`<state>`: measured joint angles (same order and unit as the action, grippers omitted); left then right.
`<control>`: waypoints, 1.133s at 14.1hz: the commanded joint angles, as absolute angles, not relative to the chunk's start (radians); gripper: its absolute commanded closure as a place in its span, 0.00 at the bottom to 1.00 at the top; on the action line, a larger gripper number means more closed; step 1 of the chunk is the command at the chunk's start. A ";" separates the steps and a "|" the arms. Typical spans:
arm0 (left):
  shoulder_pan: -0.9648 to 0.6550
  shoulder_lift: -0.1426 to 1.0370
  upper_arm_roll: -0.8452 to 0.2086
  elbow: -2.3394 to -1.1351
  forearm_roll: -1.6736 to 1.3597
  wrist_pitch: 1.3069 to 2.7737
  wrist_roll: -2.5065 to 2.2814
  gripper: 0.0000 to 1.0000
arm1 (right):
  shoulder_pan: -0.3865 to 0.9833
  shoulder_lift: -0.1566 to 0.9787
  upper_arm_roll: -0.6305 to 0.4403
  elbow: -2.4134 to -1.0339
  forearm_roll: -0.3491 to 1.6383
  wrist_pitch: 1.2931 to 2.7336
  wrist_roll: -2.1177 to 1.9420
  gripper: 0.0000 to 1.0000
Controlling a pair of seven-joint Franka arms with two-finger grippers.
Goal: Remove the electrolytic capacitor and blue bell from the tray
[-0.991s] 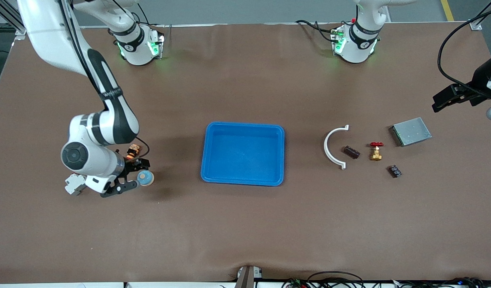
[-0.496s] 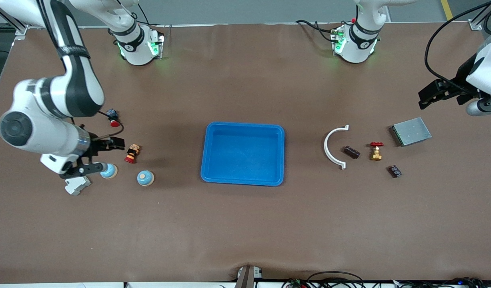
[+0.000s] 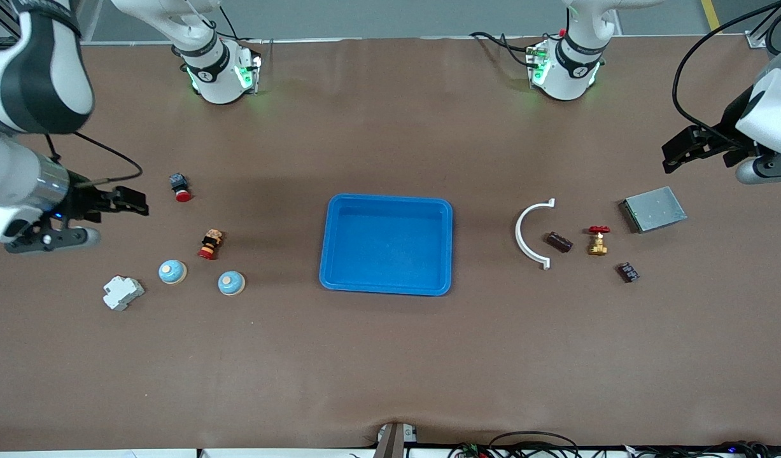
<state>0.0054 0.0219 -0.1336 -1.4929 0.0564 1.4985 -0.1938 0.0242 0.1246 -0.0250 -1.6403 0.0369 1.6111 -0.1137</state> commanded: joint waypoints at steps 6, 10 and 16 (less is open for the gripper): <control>0.011 -0.026 -0.160 -1.511 0.052 1.497 -0.175 0.00 | -0.021 0.081 -0.008 -1.482 0.031 1.381 -0.051 0.00; 0.015 -0.040 -0.160 -1.508 0.046 1.493 -0.170 0.00 | -0.020 0.074 -0.011 -1.468 0.029 1.362 -0.051 0.00; 0.017 -0.032 -0.156 -1.503 0.046 1.493 -0.169 0.00 | -0.021 0.072 -0.014 -1.468 0.029 1.362 -0.052 0.00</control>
